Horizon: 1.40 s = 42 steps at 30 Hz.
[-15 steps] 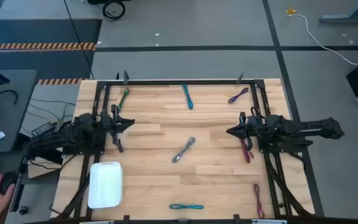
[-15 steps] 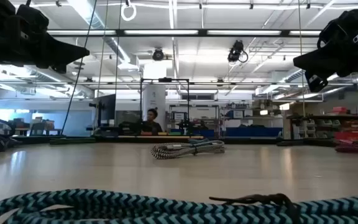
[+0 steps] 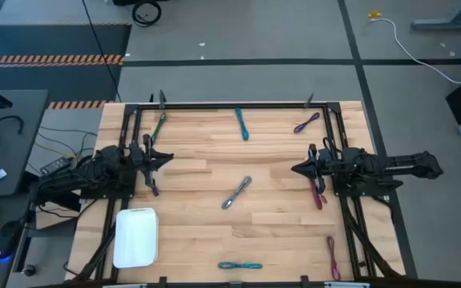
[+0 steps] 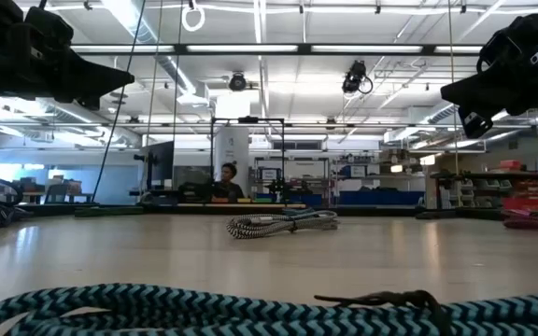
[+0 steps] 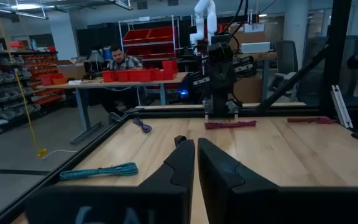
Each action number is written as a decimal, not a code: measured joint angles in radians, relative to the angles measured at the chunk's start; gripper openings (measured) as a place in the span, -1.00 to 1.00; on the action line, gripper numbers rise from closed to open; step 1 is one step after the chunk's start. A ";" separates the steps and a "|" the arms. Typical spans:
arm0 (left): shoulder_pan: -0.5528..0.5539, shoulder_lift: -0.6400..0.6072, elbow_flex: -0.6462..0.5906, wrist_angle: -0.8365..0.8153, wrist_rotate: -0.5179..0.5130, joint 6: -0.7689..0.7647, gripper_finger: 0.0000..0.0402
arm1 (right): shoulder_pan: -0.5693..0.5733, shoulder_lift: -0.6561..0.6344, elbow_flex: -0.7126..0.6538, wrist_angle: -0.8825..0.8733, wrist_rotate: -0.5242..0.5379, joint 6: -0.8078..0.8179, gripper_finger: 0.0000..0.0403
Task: Pick and place USB-C Cables
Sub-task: Put the green charger cable into the white bin
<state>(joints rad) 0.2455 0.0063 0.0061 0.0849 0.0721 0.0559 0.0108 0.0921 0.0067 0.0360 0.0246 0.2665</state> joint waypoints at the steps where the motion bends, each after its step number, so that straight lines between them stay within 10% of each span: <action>1: 0.000 0.000 0.000 0.000 0.000 0.000 -0.85 | 0.000 0.000 0.000 0.000 0.000 0.000 -0.95; 15: 0.000 0.000 0.000 0.052 0.000 -0.002 -0.87 | 0.000 0.000 0.000 0.000 0.000 0.000 -0.95; 24: -0.030 0.063 0.028 0.560 0.041 -0.191 -0.87 | 0.000 0.000 0.000 0.000 0.000 0.000 -0.95; 36: 0.038 0.835 0.808 -0.472 -0.814 -0.113 -0.88 | 0.000 0.000 0.000 0.015 0.000 0.000 -0.95; 42: 0.234 1.171 1.097 -0.945 -0.672 -0.241 -0.64 | 0.000 0.001 0.000 0.016 0.000 0.000 -0.95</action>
<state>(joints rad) 0.4792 1.1776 1.1034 -0.8599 -0.5998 -0.1852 0.0108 0.0929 0.0067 0.0525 0.0247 0.2665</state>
